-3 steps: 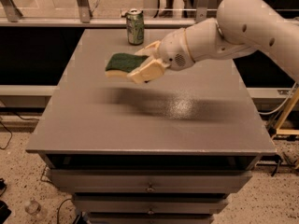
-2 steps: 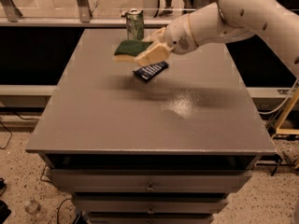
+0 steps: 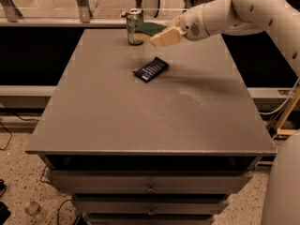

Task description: Move sponge near green can

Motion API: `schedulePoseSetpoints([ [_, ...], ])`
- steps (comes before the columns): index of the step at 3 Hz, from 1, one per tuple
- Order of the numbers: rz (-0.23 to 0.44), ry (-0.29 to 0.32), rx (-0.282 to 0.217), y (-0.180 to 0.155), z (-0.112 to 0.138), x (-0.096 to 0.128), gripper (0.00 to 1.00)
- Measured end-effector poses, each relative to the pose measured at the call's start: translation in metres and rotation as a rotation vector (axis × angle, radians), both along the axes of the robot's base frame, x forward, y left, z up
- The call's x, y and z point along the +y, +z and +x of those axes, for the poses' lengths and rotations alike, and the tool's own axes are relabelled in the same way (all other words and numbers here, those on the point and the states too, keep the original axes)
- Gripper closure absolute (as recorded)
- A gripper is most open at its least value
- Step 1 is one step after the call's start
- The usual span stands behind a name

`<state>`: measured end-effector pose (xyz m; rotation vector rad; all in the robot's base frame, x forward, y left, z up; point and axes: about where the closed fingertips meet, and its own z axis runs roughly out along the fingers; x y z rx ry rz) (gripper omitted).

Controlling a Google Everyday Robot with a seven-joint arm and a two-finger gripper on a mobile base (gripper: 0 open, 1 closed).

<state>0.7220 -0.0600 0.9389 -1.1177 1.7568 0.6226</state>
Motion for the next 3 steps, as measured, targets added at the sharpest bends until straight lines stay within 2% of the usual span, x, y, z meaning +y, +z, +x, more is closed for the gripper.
schedulePoseSetpoints([
  [2, 0.033, -0.108, -0.008, 0.0, 0.052, -0.016, 1.0],
  [3, 0.022, -0.155, -0.001, -0.006, 0.069, -0.02, 1.0],
])
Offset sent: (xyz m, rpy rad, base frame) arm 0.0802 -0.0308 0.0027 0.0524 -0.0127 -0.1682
